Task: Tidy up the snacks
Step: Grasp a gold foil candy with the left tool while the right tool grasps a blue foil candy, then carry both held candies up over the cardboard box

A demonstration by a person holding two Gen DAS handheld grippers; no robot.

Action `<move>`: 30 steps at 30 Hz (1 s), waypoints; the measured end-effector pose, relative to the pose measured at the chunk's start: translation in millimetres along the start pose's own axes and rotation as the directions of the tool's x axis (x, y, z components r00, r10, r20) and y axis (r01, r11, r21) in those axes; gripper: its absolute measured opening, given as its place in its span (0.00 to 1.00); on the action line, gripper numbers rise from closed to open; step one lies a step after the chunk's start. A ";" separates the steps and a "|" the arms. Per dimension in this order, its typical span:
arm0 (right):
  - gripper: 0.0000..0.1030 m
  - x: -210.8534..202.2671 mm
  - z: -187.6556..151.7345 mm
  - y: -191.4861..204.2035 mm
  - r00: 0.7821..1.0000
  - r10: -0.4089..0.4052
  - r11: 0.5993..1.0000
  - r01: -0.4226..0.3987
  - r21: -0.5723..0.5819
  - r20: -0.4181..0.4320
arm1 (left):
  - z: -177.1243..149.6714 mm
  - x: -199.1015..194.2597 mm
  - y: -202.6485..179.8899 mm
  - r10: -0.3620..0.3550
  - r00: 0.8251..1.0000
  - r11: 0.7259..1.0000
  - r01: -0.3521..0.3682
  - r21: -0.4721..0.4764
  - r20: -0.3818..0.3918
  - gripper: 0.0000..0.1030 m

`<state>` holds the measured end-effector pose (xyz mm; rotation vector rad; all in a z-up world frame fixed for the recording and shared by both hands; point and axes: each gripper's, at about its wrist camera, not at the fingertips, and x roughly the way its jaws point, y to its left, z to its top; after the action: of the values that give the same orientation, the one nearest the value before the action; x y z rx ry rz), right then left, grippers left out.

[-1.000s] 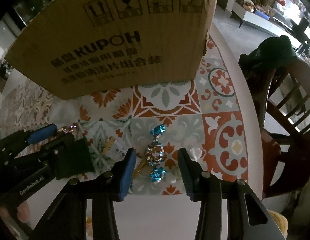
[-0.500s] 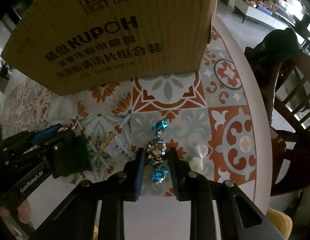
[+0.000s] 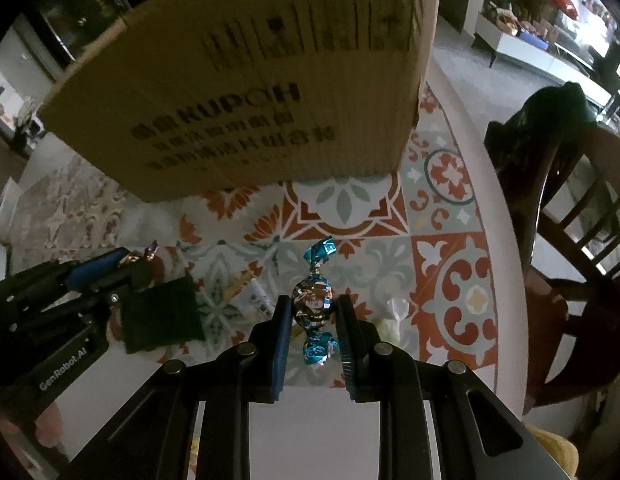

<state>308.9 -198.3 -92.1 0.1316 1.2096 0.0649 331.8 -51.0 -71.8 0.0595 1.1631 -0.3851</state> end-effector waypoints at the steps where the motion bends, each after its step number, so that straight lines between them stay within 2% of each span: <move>1: 0.23 -3.4 -0.8 0.8 1.000 0.004 1.000 -0.004 -0.003 0.007 | -0.6 -3.0 -2.1 -0.006 1.000 1.000 0.006 0.001 0.005 0.25; 15: 0.23 -67.2 -3.3 15.2 0.986 0.057 0.998 -0.051 -0.040 0.154 | -2.4 -63.8 -20.5 -0.049 0.990 0.999 0.046 0.025 0.132 0.25; 30: 0.23 -131.4 15.9 23.9 0.945 0.106 0.994 -0.091 -0.060 0.311 | 20.0 -125.7 -27.7 -0.066 0.954 0.997 0.056 0.045 0.291 0.25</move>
<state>277.8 -191.6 38.7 0.1571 0.8819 0.1529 297.8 -48.4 53.9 -0.0024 0.8660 -0.4535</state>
